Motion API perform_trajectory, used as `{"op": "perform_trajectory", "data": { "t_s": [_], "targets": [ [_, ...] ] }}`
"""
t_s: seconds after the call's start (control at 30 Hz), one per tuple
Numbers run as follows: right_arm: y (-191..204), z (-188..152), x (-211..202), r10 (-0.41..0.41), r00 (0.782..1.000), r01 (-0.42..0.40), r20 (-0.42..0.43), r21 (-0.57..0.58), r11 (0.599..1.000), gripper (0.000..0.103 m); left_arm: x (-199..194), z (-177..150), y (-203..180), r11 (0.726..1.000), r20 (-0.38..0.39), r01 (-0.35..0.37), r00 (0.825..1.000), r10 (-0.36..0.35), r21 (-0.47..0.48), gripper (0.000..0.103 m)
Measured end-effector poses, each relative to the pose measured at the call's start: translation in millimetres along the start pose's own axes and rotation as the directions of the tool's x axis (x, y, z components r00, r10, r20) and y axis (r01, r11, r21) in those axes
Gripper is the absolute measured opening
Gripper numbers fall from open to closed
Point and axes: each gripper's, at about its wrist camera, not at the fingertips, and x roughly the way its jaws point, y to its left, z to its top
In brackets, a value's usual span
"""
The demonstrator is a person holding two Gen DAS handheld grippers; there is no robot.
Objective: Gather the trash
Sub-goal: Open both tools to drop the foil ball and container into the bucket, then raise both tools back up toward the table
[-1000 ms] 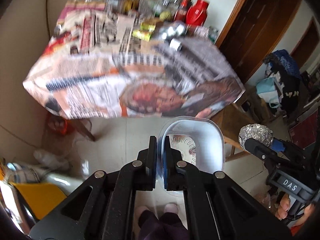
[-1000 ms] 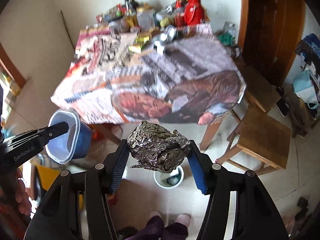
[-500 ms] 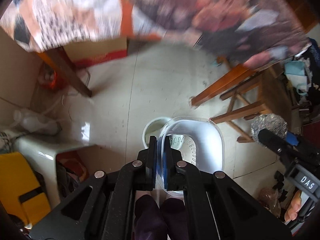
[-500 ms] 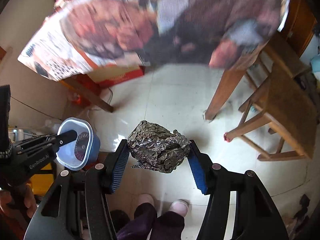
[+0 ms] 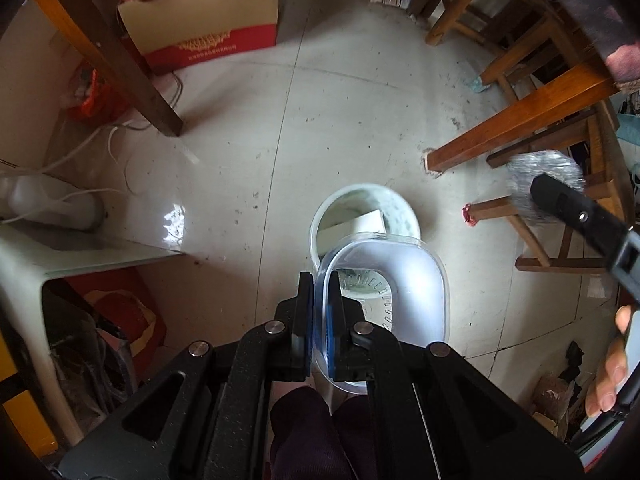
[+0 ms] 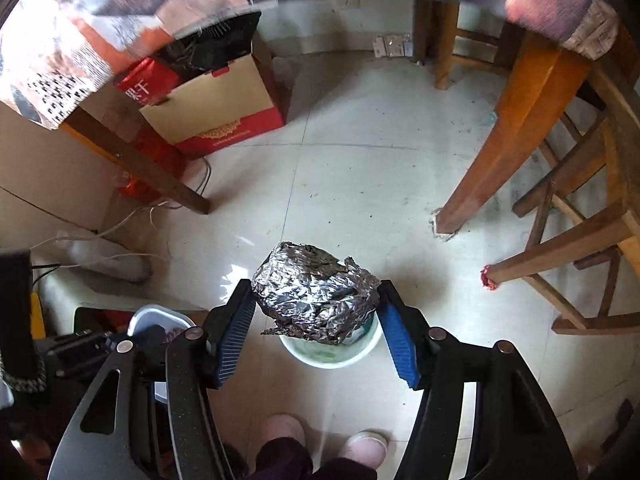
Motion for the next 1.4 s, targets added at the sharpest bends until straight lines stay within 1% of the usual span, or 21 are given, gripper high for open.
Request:
{"op": "perform_trajectory", "data": {
  "t_s": [0.07,0.1,0.27,0.4,0.47,0.5,0.53,0.6,0.73,0.83,0.9,1.0,1.2,1.3,1.4],
  "targets": [
    [-2,0,5,-0.005,1.0,0.006,-0.028,0.008,1.0,0.065,9,1,-2,1.0,-0.013,0.01,1.0,-0.01,-0.004,0.003],
    [-3,0,7,-0.005,0.999,0.006,-0.038,0.013,1.0,0.066,11,2,-3,1.0,-0.016,0.013,1.0,-0.013,-0.003,0.003],
    [-11,-5,8,-0.018,0.998,0.02,-0.063,0.029,0.999,0.066,26,12,-17,0.999,-0.015,0.03,0.999,-0.03,0.016,0.003],
    [-17,-8,4,-0.052,0.996,0.054,-0.074,0.026,0.998,0.067,35,26,-33,0.996,-0.035,0.075,0.997,-0.073,0.051,0.004],
    [-18,-7,1,-0.068,0.995,0.07,-0.07,0.022,0.997,0.066,38,32,-44,0.993,-0.054,0.083,0.995,-0.079,0.08,0.014],
    [-19,-7,-1,-0.072,0.995,0.074,-0.066,0.021,0.997,0.066,40,34,-47,0.992,-0.063,0.085,0.995,-0.08,0.091,0.023],
    [-19,-6,-4,-0.076,0.995,0.077,-0.062,0.021,0.997,0.066,39,35,-52,0.991,-0.072,0.086,0.994,-0.078,0.105,0.029],
    [-19,-4,-9,-0.077,0.996,0.079,-0.051,0.026,0.997,0.066,36,35,-58,0.989,-0.071,0.075,0.995,-0.066,0.124,0.031],
    [-18,0,-27,-0.072,0.997,0.073,-0.03,0.037,0.997,0.066,12,32,-64,0.987,-0.036,0.051,0.998,-0.046,0.153,0.031],
    [-13,3,-43,-0.07,0.997,0.071,-0.014,0.044,0.997,0.066,-12,30,-66,0.989,-0.031,0.054,0.998,-0.051,0.14,0.031],
    [-9,7,-62,-0.068,0.998,0.068,0.0,0.048,0.997,0.066,-29,29,-65,0.99,-0.024,0.058,0.998,-0.056,0.131,0.031],
    [-1,12,-94,-0.066,0.997,0.065,0.026,0.048,0.997,0.066,-67,28,-69,0.989,0.003,0.047,0.999,-0.048,0.141,0.031],
    [21,22,-169,-0.065,0.994,0.062,0.083,0.039,0.997,0.066,-163,26,-73,0.986,0.084,0.027,0.996,-0.041,0.163,0.031],
    [34,27,-210,-0.068,0.99,0.065,0.123,0.033,0.997,0.066,-222,24,-75,0.985,0.147,0.026,0.988,-0.051,0.168,0.031],
    [46,30,-250,-0.07,0.984,0.067,0.163,0.028,0.997,0.066,-268,22,-77,0.984,0.197,0.029,0.978,-0.064,0.173,0.031]
  ]
}}
